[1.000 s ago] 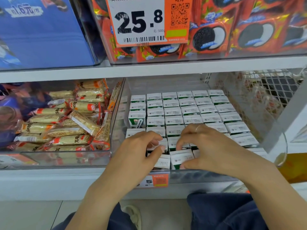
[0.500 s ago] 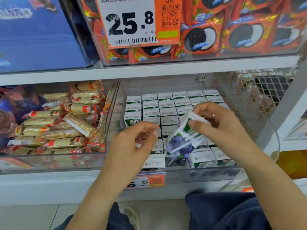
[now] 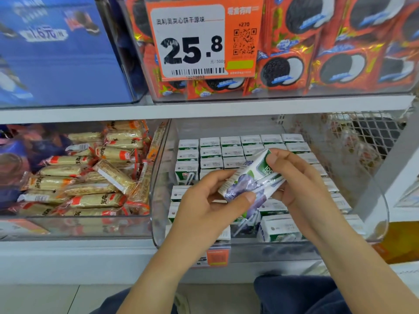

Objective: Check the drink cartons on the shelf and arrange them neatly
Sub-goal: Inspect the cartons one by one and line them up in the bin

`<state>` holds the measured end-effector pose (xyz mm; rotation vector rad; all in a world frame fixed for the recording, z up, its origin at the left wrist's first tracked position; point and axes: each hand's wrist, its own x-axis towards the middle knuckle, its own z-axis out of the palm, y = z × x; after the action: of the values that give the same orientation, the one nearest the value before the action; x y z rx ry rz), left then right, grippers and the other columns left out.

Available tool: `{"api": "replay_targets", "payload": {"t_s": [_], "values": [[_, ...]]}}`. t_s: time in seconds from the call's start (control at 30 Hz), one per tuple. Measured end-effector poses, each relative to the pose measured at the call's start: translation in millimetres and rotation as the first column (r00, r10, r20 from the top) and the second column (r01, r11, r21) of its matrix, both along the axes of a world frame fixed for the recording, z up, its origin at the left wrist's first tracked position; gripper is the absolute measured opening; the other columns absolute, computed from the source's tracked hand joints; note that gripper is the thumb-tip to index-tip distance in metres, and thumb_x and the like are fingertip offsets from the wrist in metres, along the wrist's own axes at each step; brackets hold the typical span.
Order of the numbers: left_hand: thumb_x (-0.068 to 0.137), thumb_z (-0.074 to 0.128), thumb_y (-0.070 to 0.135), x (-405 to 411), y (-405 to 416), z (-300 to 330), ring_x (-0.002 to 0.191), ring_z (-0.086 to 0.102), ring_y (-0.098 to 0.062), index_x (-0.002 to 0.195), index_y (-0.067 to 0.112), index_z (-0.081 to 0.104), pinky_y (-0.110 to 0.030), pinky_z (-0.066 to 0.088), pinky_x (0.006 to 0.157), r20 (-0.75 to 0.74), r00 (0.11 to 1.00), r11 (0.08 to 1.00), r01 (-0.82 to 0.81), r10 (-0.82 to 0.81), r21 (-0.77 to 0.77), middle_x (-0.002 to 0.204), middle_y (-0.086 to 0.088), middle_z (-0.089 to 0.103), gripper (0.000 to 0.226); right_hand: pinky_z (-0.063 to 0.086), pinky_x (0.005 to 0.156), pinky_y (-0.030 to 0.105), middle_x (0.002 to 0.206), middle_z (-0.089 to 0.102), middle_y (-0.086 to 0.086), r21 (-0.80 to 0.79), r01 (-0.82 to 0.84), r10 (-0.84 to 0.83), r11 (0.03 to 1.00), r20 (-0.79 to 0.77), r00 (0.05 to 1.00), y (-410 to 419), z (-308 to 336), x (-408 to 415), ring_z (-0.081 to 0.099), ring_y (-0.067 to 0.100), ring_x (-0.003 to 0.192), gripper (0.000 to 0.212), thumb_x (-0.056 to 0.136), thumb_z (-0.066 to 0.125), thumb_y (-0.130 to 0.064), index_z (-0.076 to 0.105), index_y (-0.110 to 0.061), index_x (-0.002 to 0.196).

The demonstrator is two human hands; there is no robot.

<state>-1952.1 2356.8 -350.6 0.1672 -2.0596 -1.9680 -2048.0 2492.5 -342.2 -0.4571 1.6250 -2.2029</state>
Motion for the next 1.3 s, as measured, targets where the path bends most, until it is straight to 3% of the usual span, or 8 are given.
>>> {"api": "replay_targets", "payload": {"t_s": [0.13, 0.2, 0.3, 0.4, 0.5, 0.9, 1.1, 1.3], "values": [[0.079, 0.075, 0.018, 1.5, -1.6, -2.2, 0.085, 0.071, -0.009, 0.113, 0.031, 0.064, -0.015, 0.052, 0.066, -0.044, 0.997, 0.998, -0.056, 0.057, 0.011, 0.101, 0.003, 0.073, 0.037, 0.054, 0.061, 0.025, 0.084, 0.072, 0.002, 0.072, -0.008, 0.008, 0.997, 0.006, 1.000, -2.4, -5.2, -2.1, 0.069, 0.016, 0.077, 0.010, 0.079, 0.063, -0.030, 0.069, -0.024, 0.085], [0.081, 0.074, 0.025, 3.0, -2.5, -3.0, 0.089, 0.070, -0.008, 0.113, 0.039, 0.063, -0.017, 0.053, 0.068, -0.063, 0.998, 0.999, -0.035, 0.032, -0.036, 0.104, 0.008, 0.071, 0.036, 0.054, 0.062, 0.024, 0.084, 0.072, 0.001, 0.083, -0.009, 0.009, 0.997, -0.004, 1.000, -2.7, -5.1, 0.4, 0.069, 0.016, 0.077, 0.014, 0.077, 0.063, -0.035, 0.070, -0.026, 0.086], [0.078, 0.073, 0.036, 5.1, -4.9, -2.9, 0.096, 0.067, -0.005, 0.113, 0.049, 0.058, -0.019, 0.055, 0.076, -0.066, 0.998, 0.982, -0.012, -0.001, -0.188, 0.111, 0.018, 0.066, 0.041, 0.055, 0.061, 0.023, 0.088, 0.073, 0.006, 0.072, 0.006, -0.004, 0.997, -0.035, 0.999, -2.6, -4.1, 5.4, 0.071, 0.018, 0.078, 0.032, 0.068, 0.066, -0.042, 0.072, -0.026, 0.095], [0.067, 0.074, 0.050, 6.1, -6.1, -5.3, 0.102, 0.059, 0.005, 0.116, 0.058, 0.049, -0.006, 0.045, 0.079, -0.074, 0.995, 0.896, -0.087, 0.061, -0.435, 0.116, 0.029, 0.054, 0.056, 0.055, 0.060, 0.022, 0.085, 0.073, 0.006, 0.076, 0.018, -0.015, 0.997, -0.038, 0.999, -4.9, -6.4, 8.7, 0.072, 0.018, 0.078, 0.028, 0.071, 0.066, -0.039, 0.071, -0.027, 0.096], [0.068, 0.080, 0.042, 4.7, -6.8, -8.5, 0.103, 0.054, 0.011, 0.114, 0.061, 0.042, -0.001, 0.040, 0.079, -0.080, 0.993, 0.834, -0.120, 0.091, -0.538, 0.118, 0.033, 0.047, 0.062, 0.055, 0.060, 0.021, 0.082, 0.073, 0.004, 0.095, 0.017, -0.015, 0.995, -0.025, 1.000, -8.2, -8.1, 10.9, 0.072, 0.016, 0.078, 0.027, 0.072, 0.064, -0.036, 0.070, -0.027, 0.097], [0.068, 0.084, 0.026, 5.8, -12.8, -7.2, 0.098, 0.057, 0.005, 0.107, 0.050, 0.053, -0.006, 0.043, 0.077, -0.092, 0.989, 0.870, -0.144, 0.114, -0.472, 0.106, 0.019, 0.059, 0.054, 0.057, 0.067, 0.025, 0.100, 0.074, 0.002, 0.122, -0.055, 0.059, 0.991, -0.028, 0.998, -7.9, -7.8, 12.5, 0.071, 0.018, 0.091, 0.047, 0.072, 0.064, -0.039, 0.066, -0.025, 0.116], [0.062, 0.079, 0.039, 3.7, -13.8, 2.6, 0.091, 0.067, -0.001, 0.094, 0.054, 0.065, -0.013, 0.052, 0.070, -0.070, 0.992, 0.991, -0.110, 0.105, -0.080, 0.098, 0.021, 0.070, 0.039, 0.056, 0.068, 0.023, 0.103, 0.072, 0.001, 0.045, -0.215, 0.216, 0.976, -0.013, 0.976, -5.2, -4.7, 8.9, 0.069, 0.016, 0.090, 0.076, 0.054, 0.077, -0.026, 0.056, -0.023, 0.128], [0.058, 0.077, 0.044, 6.5, -14.3, 1.9, 0.095, 0.068, -0.006, 0.098, 0.048, 0.066, -0.016, 0.052, 0.072, -0.069, 0.996, 0.997, -0.057, 0.054, -0.051, 0.103, 0.015, 0.071, 0.042, 0.056, 0.070, 0.027, 0.115, 0.068, 0.010, 0.054, -0.229, 0.230, 0.972, -0.031, 0.973, -0.5, -3.5, 8.3, 0.066, 0.021, 0.095, 0.069, 0.058, 0.075, -0.017, 0.058, -0.016, 0.124]]}}
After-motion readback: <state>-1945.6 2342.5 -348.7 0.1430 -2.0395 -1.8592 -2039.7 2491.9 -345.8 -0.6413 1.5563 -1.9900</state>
